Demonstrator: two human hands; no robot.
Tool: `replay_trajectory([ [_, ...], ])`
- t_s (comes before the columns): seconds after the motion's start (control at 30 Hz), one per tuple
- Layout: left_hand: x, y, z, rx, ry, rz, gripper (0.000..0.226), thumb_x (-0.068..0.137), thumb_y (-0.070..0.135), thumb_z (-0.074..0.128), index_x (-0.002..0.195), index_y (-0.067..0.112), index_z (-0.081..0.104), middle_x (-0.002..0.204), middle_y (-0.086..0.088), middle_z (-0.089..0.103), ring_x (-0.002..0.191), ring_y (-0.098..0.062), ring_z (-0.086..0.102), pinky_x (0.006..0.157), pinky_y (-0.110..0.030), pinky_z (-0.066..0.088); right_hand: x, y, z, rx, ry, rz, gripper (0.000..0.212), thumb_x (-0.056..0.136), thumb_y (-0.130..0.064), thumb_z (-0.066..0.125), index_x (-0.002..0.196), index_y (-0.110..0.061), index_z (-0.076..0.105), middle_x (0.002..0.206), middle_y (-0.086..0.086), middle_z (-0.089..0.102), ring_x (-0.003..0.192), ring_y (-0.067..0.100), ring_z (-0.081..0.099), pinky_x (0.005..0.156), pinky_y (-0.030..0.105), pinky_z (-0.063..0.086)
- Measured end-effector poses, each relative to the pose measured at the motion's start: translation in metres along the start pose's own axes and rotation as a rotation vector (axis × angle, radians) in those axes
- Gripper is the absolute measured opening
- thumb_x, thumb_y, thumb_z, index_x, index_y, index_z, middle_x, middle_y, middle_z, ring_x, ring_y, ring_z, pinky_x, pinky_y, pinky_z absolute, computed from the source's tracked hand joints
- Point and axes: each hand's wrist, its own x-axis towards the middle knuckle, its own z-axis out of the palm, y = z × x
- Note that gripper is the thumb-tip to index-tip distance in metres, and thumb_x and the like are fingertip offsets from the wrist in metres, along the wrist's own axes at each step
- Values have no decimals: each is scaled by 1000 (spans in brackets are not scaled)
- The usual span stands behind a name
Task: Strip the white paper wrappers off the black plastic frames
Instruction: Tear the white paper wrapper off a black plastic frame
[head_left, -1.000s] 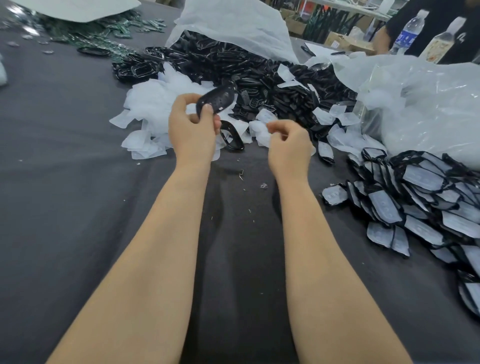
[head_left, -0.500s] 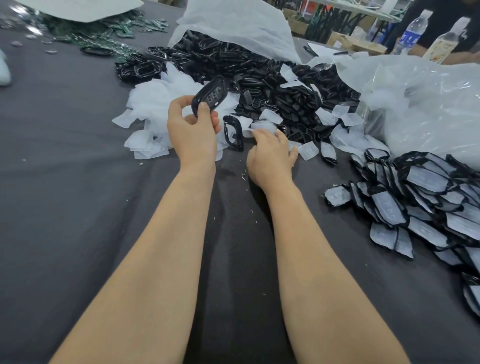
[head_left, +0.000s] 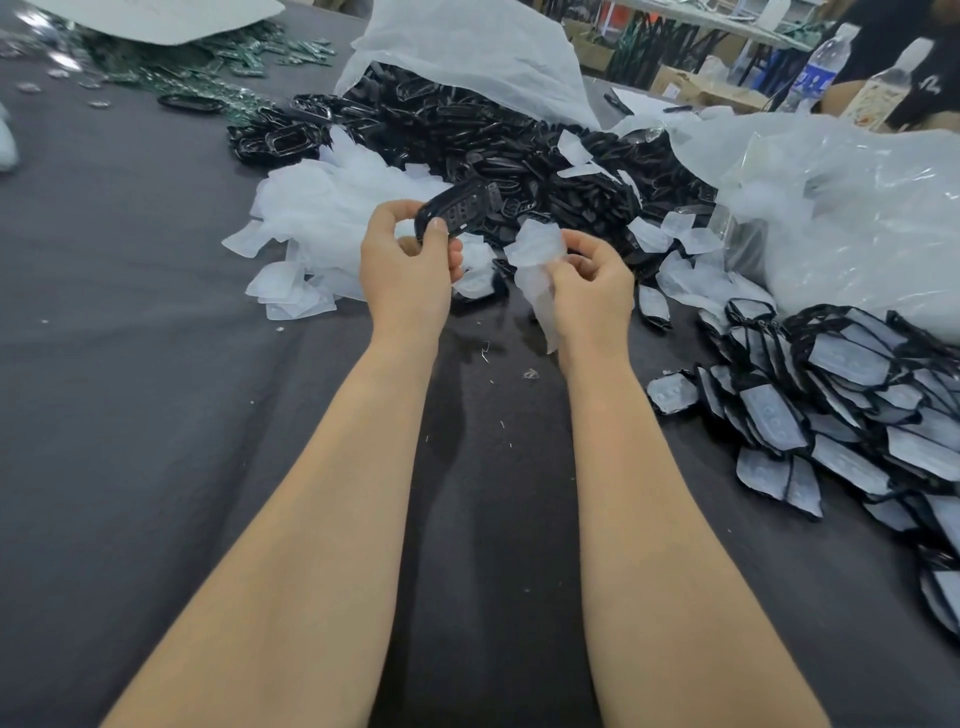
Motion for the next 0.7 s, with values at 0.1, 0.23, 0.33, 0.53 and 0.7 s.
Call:
replay_trajectory([
  [0.1,0,1,0,4,3,8,20,96,8,51,87,26,50,67,2,58,57,-2,58,61,-17,52,0,-1,1,56,-21,73,18,90,-10,59,80,-25,62,73,-8,56,65,2,50,63,16,44],
  [0.23,0,1,0,4,2,8,19,96,8,51,89,25,50,69,1,58,57,-2,58,60,-16,51,-1,-1,3,51,-23,29,18,91,-11,58,77,-23,58,67,-6,57,54,1,50,58,18,43],
  [0.33,0,1,0,6,-4,5,20,96,8,51,88,26,50,70,0,59,56,-1,58,60,-15,51,-2,-2,3,-7,18,-49,16,90,-14,58,78,-25,57,75,-7,59,69,8,54,67,22,45],
  [0.53,0,-1,1,16,-15,0,16,96,8,51,92,23,51,66,3,59,55,1,58,61,-16,52,-2,-3,-1,-119,-16,-25,9,89,-6,54,87,-15,56,82,0,60,73,13,60,67,22,49],
  [0.7,1,-2,0,22,-13,4,18,96,8,51,89,25,50,68,1,59,53,1,58,61,-17,52,-3,3,-3,-702,-76,-140,32,90,-9,48,120,-11,60,113,4,64,108,19,56,74,20,35],
])
